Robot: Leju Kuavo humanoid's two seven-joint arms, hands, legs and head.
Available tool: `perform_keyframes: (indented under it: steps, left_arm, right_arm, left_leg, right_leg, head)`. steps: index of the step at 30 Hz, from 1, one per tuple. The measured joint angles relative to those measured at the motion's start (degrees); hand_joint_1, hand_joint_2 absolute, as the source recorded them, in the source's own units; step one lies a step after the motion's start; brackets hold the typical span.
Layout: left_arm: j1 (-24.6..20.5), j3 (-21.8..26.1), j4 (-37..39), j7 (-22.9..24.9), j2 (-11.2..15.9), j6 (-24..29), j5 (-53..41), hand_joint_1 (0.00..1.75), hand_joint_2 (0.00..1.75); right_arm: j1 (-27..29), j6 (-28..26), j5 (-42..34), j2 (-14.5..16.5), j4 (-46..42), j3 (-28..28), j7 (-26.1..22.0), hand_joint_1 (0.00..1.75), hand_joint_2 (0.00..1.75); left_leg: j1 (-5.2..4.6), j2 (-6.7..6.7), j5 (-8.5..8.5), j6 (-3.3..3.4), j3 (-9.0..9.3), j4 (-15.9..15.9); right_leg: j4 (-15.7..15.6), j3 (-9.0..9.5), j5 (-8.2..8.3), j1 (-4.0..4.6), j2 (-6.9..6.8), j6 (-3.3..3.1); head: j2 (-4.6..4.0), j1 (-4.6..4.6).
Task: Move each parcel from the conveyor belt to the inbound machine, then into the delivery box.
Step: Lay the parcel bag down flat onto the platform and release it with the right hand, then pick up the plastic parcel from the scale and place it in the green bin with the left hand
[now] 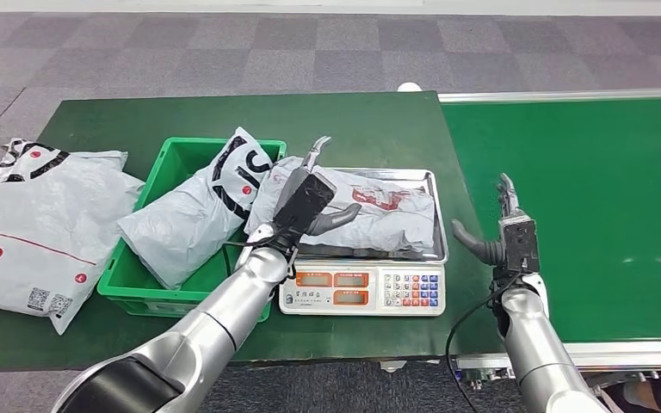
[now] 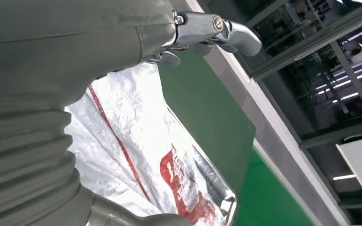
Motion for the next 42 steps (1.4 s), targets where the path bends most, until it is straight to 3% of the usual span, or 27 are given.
perform_keyframes:
  steps: [9, 16, 28, 29, 30, 33, 34, 42]
  left_arm:
    - [0.0, -1.1, 0.5, 2.2, 0.0, 1.3, -3.0, 0.0, 1.75]
    - [-1.4, -7.4, 2.5, 14.3, 0.1, 5.1, -20.9, 0.0, 1.75]
    - [-7.7, -20.1, 6.3, 23.7, 0.1, -9.6, -40.1, 0.0, 1.75]
    - [-8.2, -20.5, 6.6, 24.0, 0.2, -10.6, -40.8, 0.04, 1.75]
    - [-8.8, -20.9, 6.8, 24.2, 0.3, -11.7, -41.5, 0.21, 1.75]
    - [-10.1, -21.8, 7.6, 24.4, 0.6, -16.0, -43.4, 1.44, 1.75]
    - [-10.4, -22.0, 7.8, 24.4, 0.8, -17.5, -44.1, 1.69, 1.75]
    - [-12.1, -23.5, 9.1, 24.3, 1.4, -21.2, -46.0, 1.69, 1.75]
  right_arm:
    - [-0.4, 0.1, 0.5, -0.3, 2.8, -1.6, -0.4, 0.0, 1.75]
    - [-1.1, 3.3, 0.4, -0.4, 2.3, -2.1, 0.4, 0.0, 1.75]
    - [0.5, 5.3, 0.0, -0.2, -7.8, -1.8, 1.9, 0.0, 1.75]
    - [0.7, 5.5, 0.0, -0.2, -8.7, -1.7, 1.9, 0.0, 1.75]
    - [0.8, 5.8, 0.0, -0.2, -9.4, -1.6, 2.0, 0.0, 1.75]
    - [0.2, 6.8, 0.0, -0.2, -10.4, -1.0, 1.8, 0.0, 1.75]
    - [-0.2, 7.0, 0.0, -0.1, -10.4, -0.7, 1.6, 0.0, 1.75]
    - [-3.7, 7.3, 0.0, 0.5, -8.8, 1.4, 0.9, 0.0, 1.75]
  left_leg:
    - [0.0, 0.0, 0.0, 0.0, 0.0, 0.0]
    - [-0.01, 0.0, 0.0, 0.0, 0.0, 0.0]
    - [0.01, 0.0, 0.01, -0.01, 0.0, 0.0]
    - [0.01, 0.01, 0.0, -0.01, 0.0, 0.0]
    - [0.01, 0.01, 0.01, -0.01, 0.0, 0.0]
    - [0.01, 0.01, 0.01, -0.01, 0.0, 0.0]
    - [0.01, 0.01, 0.01, -0.01, 0.0, 0.0]
    - [0.01, -0.05, 0.04, 0.0, -0.01, 0.0]
  right_leg:
    - [0.0, 0.0, 0.0, 0.01, 0.0, 0.0]
    - [0.0, 0.01, 0.0, 0.0, 0.0, 0.0]
    - [0.0, 0.0, 0.01, 0.01, 0.0, 0.0]
    - [0.0, 0.0, 0.01, 0.01, 0.01, 0.0]
    - [0.0, 0.01, 0.01, 0.01, 0.01, 0.0]
    - [0.0, 0.02, 0.01, 0.01, 0.01, 0.0]
    - [0.0, 0.02, 0.01, 0.01, 0.01, -0.01]
    - [0.0, 0.04, 0.02, 0.01, -0.05, -0.01]
  head:
    - [0.0, 0.0]
    - [0.0, 0.0]
    - [0.0, 0.0]
    - [0.0, 0.0]
    - [0.0, 0.0]
    - [0.0, 0.0]
    - [0.0, 0.0]
    - [0.0, 0.0]
